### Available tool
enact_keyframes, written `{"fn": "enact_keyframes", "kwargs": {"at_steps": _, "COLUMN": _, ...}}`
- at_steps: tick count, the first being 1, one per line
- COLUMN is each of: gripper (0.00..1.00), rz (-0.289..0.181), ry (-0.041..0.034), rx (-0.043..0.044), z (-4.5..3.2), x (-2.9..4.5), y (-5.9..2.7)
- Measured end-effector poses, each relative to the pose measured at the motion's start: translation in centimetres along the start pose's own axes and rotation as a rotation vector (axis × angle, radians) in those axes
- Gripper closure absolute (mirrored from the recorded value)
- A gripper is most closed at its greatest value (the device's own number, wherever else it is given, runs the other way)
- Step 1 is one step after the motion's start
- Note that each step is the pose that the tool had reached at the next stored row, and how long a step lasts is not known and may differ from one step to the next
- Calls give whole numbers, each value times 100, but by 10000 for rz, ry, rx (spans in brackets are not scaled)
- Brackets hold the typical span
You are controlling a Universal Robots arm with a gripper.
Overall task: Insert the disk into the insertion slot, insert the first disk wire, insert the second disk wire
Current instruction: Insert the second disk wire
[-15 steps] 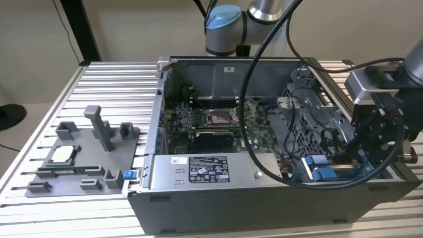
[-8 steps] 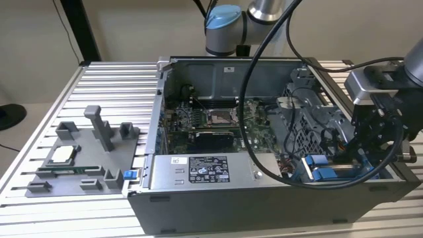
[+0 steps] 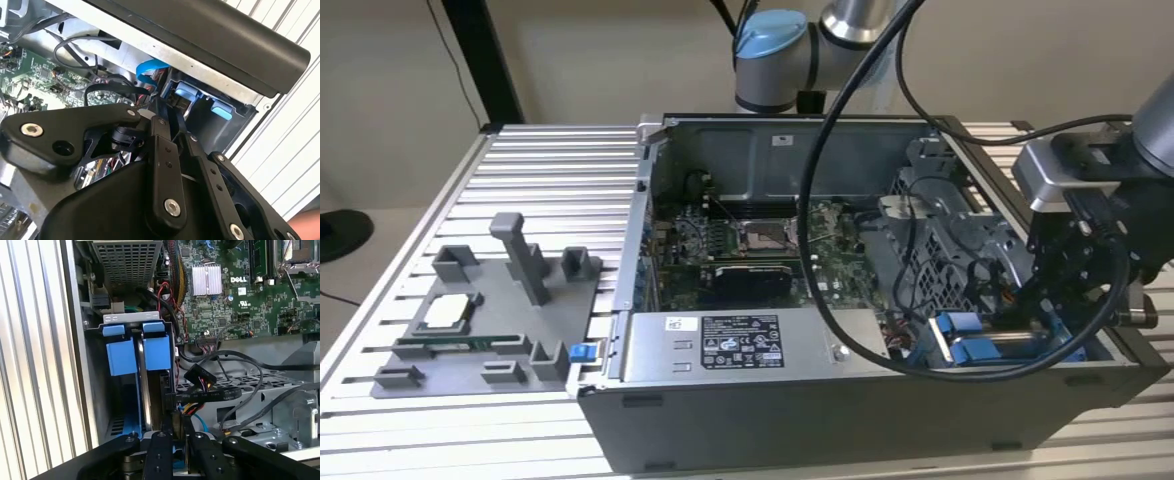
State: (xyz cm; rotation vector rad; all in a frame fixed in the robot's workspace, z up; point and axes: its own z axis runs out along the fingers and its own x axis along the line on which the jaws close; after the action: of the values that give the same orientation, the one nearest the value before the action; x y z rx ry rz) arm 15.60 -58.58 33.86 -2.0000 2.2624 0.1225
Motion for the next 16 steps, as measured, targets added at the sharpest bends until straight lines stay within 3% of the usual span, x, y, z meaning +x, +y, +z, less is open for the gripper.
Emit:
{"fn": "enact_keyframes", "kwargs": {"at_steps": 4, "gripper": 100, "rz": 2, "ry": -10, "rx": 2, "z": 0, "x": 2, "y": 1}}
{"fn": "enact_keyframes", "kwargs": {"at_steps": 11, "gripper": 100, "rz": 6, "ry": -123, "rx": -12, "z": -8, "x": 18, "y": -4}}
{"fn": "enact_keyframes", "kwargs": {"at_steps": 16, "gripper": 100, "rz": 7, "ry": -148, "rx": -15, "z": -12, "x": 33, "y": -7}}
